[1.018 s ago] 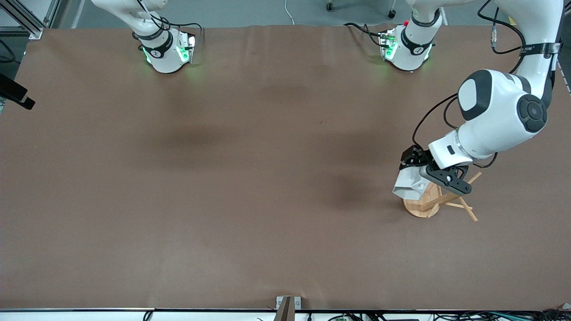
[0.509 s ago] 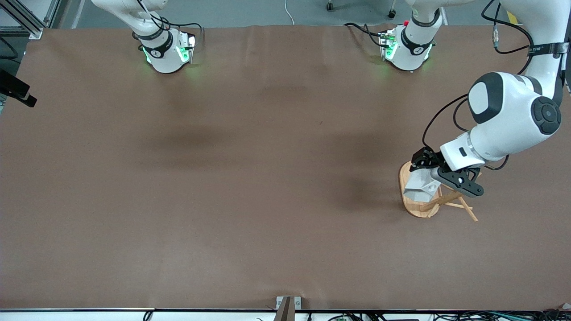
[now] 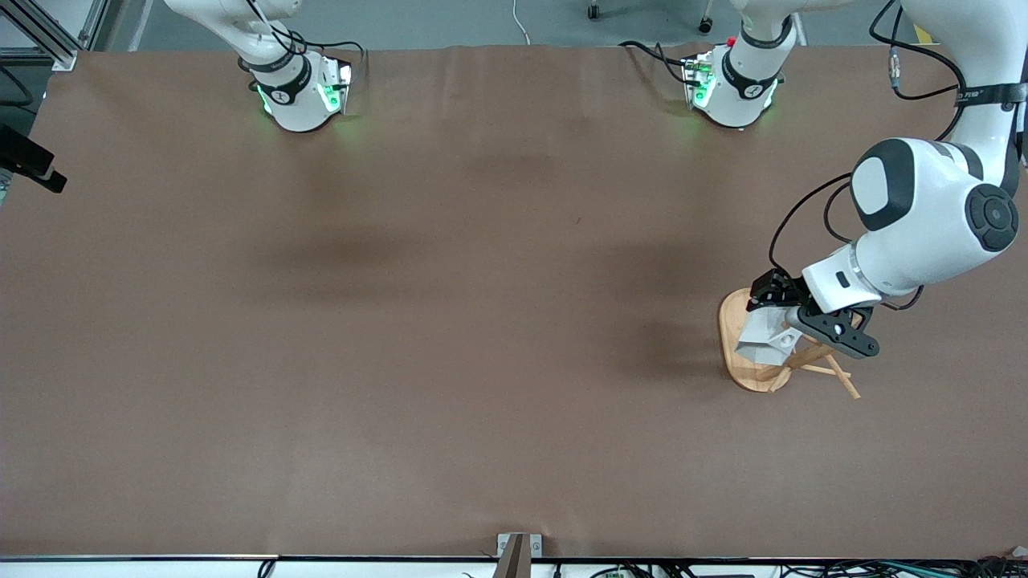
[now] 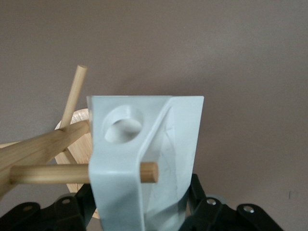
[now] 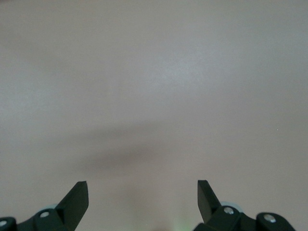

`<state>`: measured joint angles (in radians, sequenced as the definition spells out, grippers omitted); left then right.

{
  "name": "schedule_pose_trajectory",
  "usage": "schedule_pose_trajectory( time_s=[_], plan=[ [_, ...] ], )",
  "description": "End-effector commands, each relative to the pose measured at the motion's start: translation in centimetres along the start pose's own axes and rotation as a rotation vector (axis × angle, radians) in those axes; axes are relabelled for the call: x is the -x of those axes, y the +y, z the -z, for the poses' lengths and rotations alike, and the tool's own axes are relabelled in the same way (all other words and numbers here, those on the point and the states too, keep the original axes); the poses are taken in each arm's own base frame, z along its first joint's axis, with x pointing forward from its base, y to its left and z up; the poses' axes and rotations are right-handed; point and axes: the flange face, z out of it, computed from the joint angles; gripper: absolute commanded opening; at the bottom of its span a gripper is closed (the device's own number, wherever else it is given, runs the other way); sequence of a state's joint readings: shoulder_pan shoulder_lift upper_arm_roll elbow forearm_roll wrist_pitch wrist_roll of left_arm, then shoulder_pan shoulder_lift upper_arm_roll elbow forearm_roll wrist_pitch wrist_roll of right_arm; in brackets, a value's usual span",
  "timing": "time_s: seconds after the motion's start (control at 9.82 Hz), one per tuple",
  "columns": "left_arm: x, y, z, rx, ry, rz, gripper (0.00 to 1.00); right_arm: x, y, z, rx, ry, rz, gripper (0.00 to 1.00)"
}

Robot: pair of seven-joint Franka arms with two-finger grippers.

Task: Hang cup on rack
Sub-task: 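Open the left gripper and lift it away from the cup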

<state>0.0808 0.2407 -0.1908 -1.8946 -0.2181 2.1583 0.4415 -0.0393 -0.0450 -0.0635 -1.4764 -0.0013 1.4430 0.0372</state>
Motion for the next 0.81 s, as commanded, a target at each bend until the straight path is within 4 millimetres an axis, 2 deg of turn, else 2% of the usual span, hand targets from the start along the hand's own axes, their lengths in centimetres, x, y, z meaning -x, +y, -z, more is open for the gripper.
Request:
schedule_pose_trajectory(
  time_s=[0.0, 0.1, 0.41, 0.61, 0.71],
  plan=[
    [0.4, -0.6, -1.8, -0.002, -0.032, -0.011, 0.78, 0.4, 0.0, 0.4, 0.018, 0.006, 0.007, 1.00],
    [0.2, -0.6, -1.6, -0.004, -0.028, -0.013, 1.00, 0.4, 0.0, 0.3, 0.018, 0.004, 0.007, 1.00],
    [0.0, -0.4, -0.3, -0.011, -0.011, 0.019, 1.00, 0.4, 0.0, 0.3, 0.018, 0.003, 0.010, 1.00],
    [-0.1, 0.4, 2.4, -0.020, 0.006, 0.056, 1.00, 0.4, 0.0, 0.3, 0.018, 0.003, 0.010, 1.00],
    [0.1, 1.1, 4.4, -0.018, 0.001, 0.099, 1.00, 0.4, 0.0, 0.3, 0.018, 0.003, 0.010, 1.00]
  ],
)
